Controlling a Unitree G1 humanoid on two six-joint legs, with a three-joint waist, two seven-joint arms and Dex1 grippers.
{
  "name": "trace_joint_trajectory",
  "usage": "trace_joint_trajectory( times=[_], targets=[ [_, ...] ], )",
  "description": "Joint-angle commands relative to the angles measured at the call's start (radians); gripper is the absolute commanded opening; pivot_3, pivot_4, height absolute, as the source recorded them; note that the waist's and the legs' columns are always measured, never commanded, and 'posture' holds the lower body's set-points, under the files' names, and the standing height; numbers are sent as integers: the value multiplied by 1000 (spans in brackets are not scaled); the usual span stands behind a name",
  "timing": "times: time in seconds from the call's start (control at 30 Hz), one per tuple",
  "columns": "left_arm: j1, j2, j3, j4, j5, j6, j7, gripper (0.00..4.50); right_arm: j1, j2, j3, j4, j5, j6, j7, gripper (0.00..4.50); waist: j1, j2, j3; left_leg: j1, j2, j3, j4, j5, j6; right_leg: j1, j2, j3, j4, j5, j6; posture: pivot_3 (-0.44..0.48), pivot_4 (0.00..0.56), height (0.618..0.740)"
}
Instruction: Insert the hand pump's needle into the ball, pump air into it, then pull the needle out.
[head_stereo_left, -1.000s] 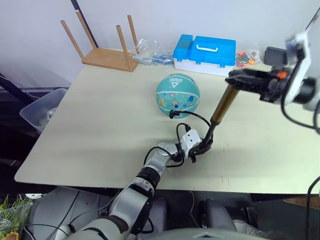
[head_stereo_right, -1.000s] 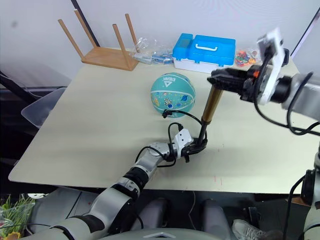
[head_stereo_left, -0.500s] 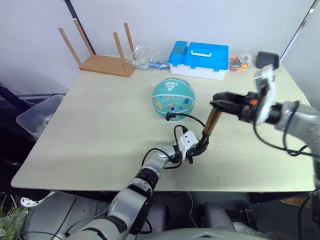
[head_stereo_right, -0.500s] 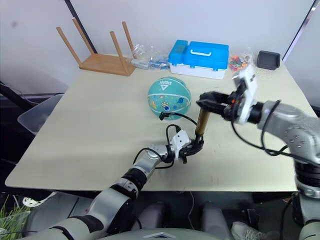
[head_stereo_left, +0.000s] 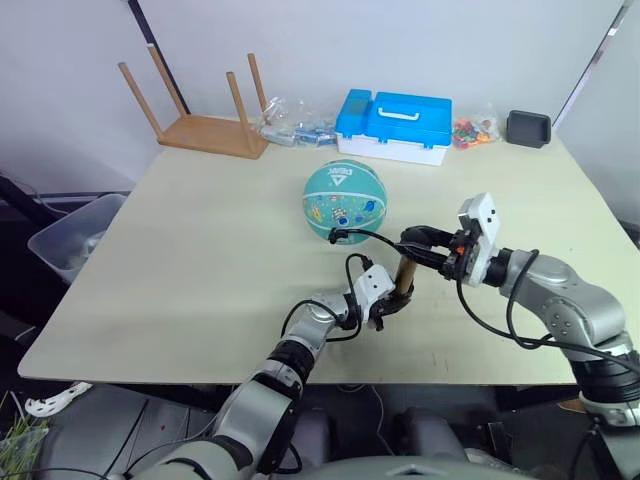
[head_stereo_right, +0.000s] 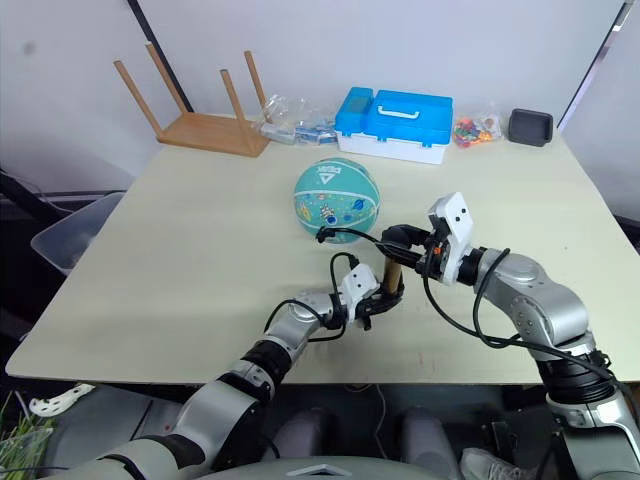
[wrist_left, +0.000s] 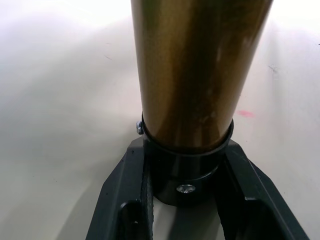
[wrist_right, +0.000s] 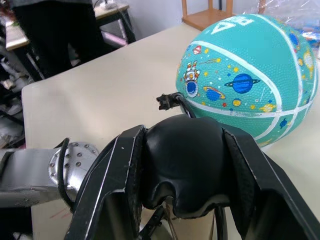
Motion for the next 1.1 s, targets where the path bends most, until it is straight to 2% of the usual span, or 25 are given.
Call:
trace_joint_trajectory(
  times=[0.03,0.27,0.4,0.53,0.67,0.87,1.1],
  targets=[
    [44,15,-10,68,18,47,-24,1090,-34,-80,-97,-48,69,160,-17,1595,5,0,4,-1,-1,0,0,0,0,-1,0,0,0,0,0,0,150,740],
    [32,9,-9,87,20,43,-26,1090,-264,-228,-343,-145,396,409,-89,1595,27,13,24,-20,-9,0,4,0,0,-15,-7,-1,1,4,-2,0,150,740],
    [33,4,-11,93,18,37,-27,1090,-366,-314,-432,-97,586,524,-148,1595,31,9,30,-22,-11,0,4,0,0,-17,-8,-1,0,5,-1,0,150,740],
    [35,0,-12,93,15,34,-28,1090,-377,-340,-459,-56,644,544,-200,1595,31,7,31,-23,-11,-2,4,0,0,-16,-9,-2,-1,5,-1,0,150,740],
    [36,0,-12,92,14,33,-28,1090,-354,-333,-442,-60,660,529,-222,1595,31,7,31,-22,-11,0,5,1,0,-16,-9,-1,-1,5,0,0,150,740],
    [44,9,-14,86,16,30,-30,1090,-234,-283,-342,-104,547,465,-191,1595,27,6,28,-20,-11,0,4,1,1,-14,-8,-1,0,5,0,0,150,740],
    [47,10,-13,80,18,32,-27,1090,-39,-171,-105,-57,270,300,-119,1595,4,3,14,-16,-7,0,4,1,1,-12,-5,0,1,2,4,0,150,740]
  ],
)
